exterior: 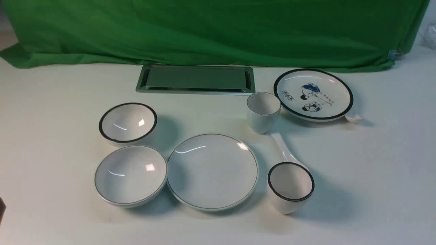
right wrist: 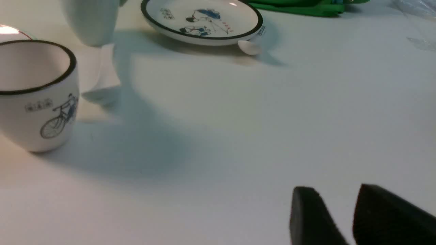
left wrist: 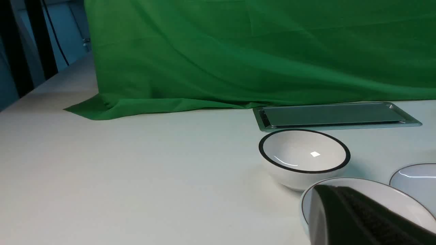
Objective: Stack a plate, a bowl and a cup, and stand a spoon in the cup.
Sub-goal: Use the left arm to grab a blue rice bowl
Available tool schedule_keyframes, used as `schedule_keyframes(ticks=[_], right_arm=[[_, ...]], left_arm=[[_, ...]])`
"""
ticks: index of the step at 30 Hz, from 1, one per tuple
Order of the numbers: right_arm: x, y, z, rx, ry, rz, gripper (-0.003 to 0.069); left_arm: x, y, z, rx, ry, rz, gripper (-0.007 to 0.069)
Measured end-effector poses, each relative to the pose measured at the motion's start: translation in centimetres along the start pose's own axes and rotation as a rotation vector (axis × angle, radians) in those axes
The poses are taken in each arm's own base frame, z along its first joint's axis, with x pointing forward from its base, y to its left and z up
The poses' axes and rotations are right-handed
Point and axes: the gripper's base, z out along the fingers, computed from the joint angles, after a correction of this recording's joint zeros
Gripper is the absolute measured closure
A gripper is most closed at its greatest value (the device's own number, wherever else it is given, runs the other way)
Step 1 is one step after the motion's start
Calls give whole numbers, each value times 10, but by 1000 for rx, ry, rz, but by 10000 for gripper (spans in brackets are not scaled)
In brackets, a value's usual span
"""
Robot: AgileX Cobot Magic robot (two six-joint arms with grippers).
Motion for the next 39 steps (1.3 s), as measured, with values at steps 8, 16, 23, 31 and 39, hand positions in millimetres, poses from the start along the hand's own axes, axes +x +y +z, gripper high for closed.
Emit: schedule_keyframes(ticks=[8, 16, 23, 31, 39], right_arm=[[0, 0, 0, 0, 0, 0, 419], [0, 0, 0, 0, 0, 0, 419], [-1, 0, 0, 3, -13, 0, 419], [-2, 0, 0, 5, -26, 0, 419], [-7, 1, 0, -12, -76, 124, 419]], left_arm=[[0, 0, 0, 0, 0, 0, 621], [-8, 1, 0, -2, -84, -100, 621], [-46, 14, -14, 10, -570, -615, 621], [-143, 15, -50, 169, -754, -790, 620], [-219, -5, 19, 90, 407, -487, 620]])
